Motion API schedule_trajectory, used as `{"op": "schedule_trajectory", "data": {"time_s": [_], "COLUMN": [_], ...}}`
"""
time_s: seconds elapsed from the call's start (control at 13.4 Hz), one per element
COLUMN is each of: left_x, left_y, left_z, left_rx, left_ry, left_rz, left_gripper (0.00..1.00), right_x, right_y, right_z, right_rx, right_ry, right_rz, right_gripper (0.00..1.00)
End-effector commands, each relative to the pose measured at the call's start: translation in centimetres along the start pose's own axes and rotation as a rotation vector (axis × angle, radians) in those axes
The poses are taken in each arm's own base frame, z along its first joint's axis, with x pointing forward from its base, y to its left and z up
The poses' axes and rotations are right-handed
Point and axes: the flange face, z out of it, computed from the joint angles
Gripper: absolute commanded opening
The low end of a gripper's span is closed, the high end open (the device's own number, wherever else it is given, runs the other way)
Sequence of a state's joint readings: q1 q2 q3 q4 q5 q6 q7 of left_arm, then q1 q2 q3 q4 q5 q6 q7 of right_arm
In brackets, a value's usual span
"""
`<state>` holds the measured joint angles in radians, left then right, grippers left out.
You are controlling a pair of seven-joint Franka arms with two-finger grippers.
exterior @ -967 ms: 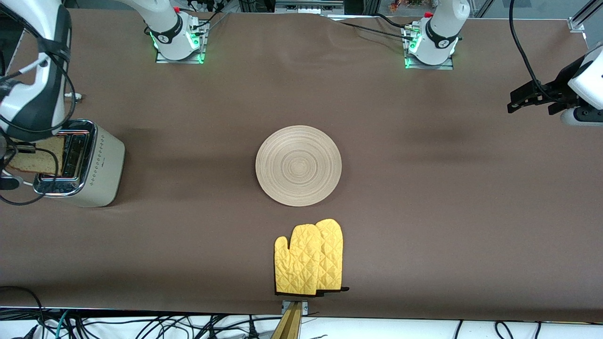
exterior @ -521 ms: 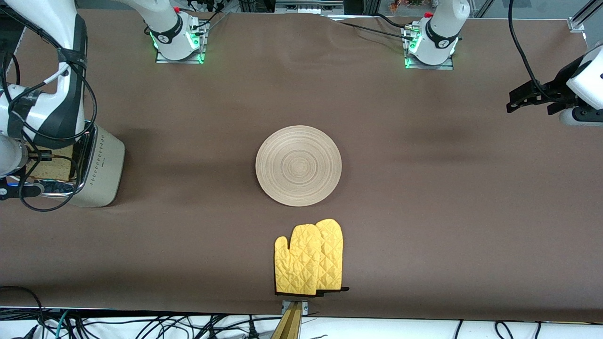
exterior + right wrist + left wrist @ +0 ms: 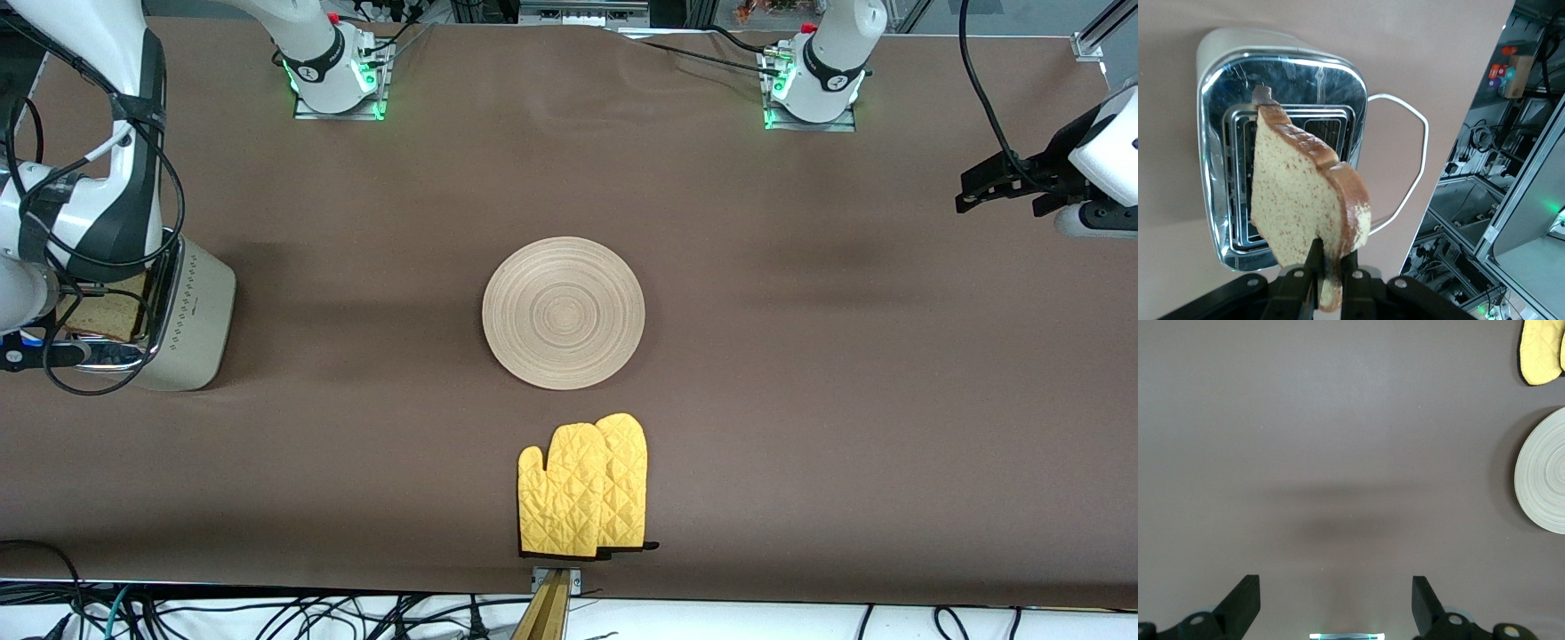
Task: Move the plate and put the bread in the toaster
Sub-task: 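Lower the bread into the toaster slot with the right gripper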
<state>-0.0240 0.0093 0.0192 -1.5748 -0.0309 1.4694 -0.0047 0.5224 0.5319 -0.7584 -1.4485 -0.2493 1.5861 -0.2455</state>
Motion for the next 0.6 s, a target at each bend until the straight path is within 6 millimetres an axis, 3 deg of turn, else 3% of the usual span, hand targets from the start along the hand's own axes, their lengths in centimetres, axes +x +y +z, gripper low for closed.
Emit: {"op": "schedule_trajectory", "data": {"time_s": [0.0, 0.52], "left_x": [-0.4, -0.3], "left_y": [0.2, 0.2], "left_z": [-0.1, -0.1], "left_rx": [0.018, 0.018], "left_ry": [-0.005, -0.005], "left_rz": [0.01, 0.01], "left_gripper": [1.0, 1.0], "right_x": [-0.1, -1.4], "right_y": [-0.3, -0.7], "right_z": [1.6, 1.9], "right_rx": [0.027, 0.055], "right_ry": [-0.032, -0.119], "right_rz": [-0.012, -0.018], "right_gripper": [0.0, 0.0]}}
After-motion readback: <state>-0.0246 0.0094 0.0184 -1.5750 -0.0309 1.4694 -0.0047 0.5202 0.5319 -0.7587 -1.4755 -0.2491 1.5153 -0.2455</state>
